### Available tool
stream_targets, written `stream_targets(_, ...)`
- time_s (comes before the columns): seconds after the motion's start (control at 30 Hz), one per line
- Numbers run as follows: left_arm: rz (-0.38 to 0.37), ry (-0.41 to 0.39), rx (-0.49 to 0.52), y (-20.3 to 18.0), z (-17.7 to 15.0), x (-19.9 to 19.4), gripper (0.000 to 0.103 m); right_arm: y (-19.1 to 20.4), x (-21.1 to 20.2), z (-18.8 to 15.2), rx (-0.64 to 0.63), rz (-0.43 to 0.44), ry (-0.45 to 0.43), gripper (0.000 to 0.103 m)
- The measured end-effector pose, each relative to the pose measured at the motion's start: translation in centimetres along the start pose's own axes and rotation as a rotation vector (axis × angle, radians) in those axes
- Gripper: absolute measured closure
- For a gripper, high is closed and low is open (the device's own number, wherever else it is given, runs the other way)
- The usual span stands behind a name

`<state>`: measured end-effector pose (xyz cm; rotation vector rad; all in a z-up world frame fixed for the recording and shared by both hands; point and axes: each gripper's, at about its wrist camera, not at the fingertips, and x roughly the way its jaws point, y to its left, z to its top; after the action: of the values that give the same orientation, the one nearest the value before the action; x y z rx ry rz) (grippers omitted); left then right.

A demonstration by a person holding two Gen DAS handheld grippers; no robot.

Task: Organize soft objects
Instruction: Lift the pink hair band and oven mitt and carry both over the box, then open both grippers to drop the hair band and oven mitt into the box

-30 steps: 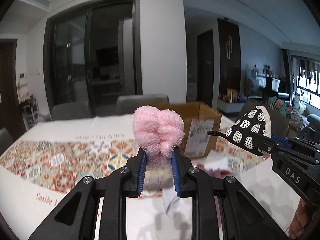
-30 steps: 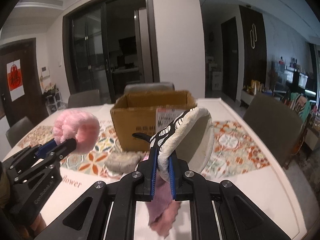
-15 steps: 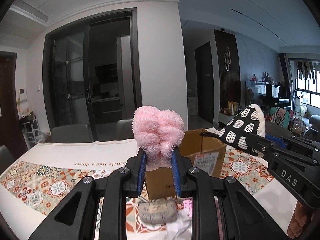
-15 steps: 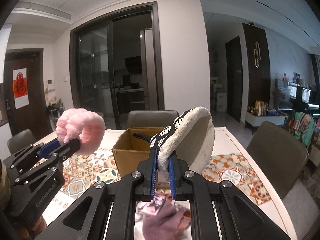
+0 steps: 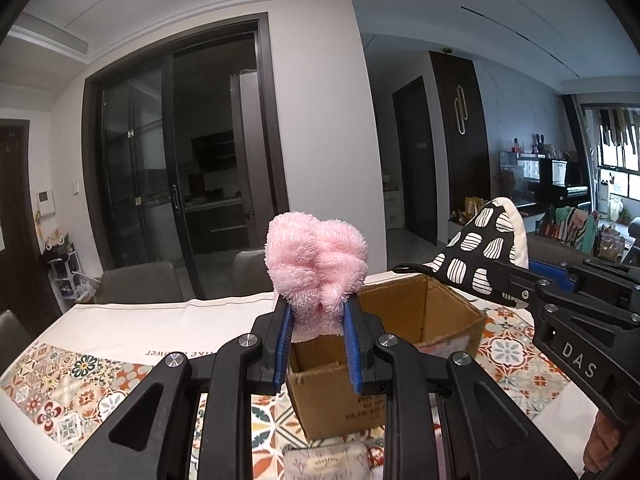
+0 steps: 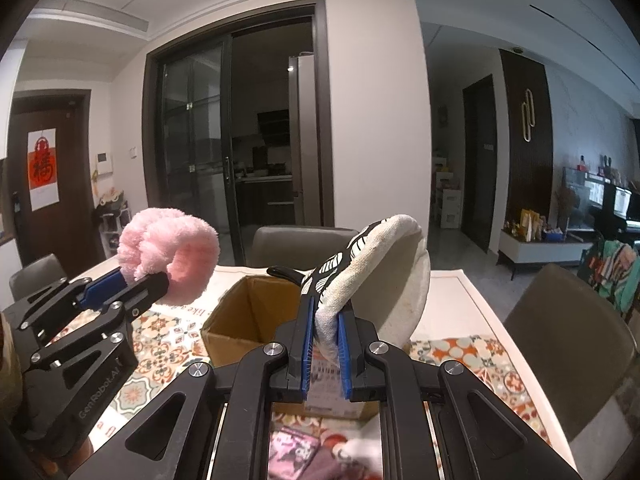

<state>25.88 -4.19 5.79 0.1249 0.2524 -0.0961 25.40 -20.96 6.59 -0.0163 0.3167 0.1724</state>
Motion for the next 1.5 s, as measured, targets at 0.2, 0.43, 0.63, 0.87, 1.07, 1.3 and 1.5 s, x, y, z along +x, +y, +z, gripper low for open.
stream_targets(0.2,-0.015,0.039,0.014,-0.5,-0.1,3.1,0.079,-0.1,2.2,0.5,-0.048,0.004,-0.001,0.09)
stream_targets(0.43,-0.042,0.101,0.008,-0.4,-0.2,6.4,0.079,-1.1,4.9,0.5,-0.056,0.033,0.029,0.09)
stream_targets(0.63,-0.062,0.158,0.029,-0.8,-0.9,8.5,0.078,-2.1,7.8,0.1,-0.031,0.065,0.093,0.09)
stream_targets(0.87,-0.056,0.205,0.048,-1.2,-1.5,10.0,0.078,-3.6,11.2,-0.7,-0.003,0.117,0.193,0.09)
stream_targets(1.07,-0.084,0.255,0.035,-1.3,-1.4,11.6,0.066,-4.1,13.3,-1.3,0.022,0.139,0.256,0.09)
stream_targets(1.3,-0.088,0.261,0.037,-1.3,-1.7,11.6,0.054,-4.6,14.1,-1.4,0.017,0.127,0.281,0.074)
stream_targets(1.5,-0.067,0.233,0.034,-0.8,-1.4,10.7,0.047,-4.2,13.1,-1.3,-0.003,0.092,0.247,0.063)
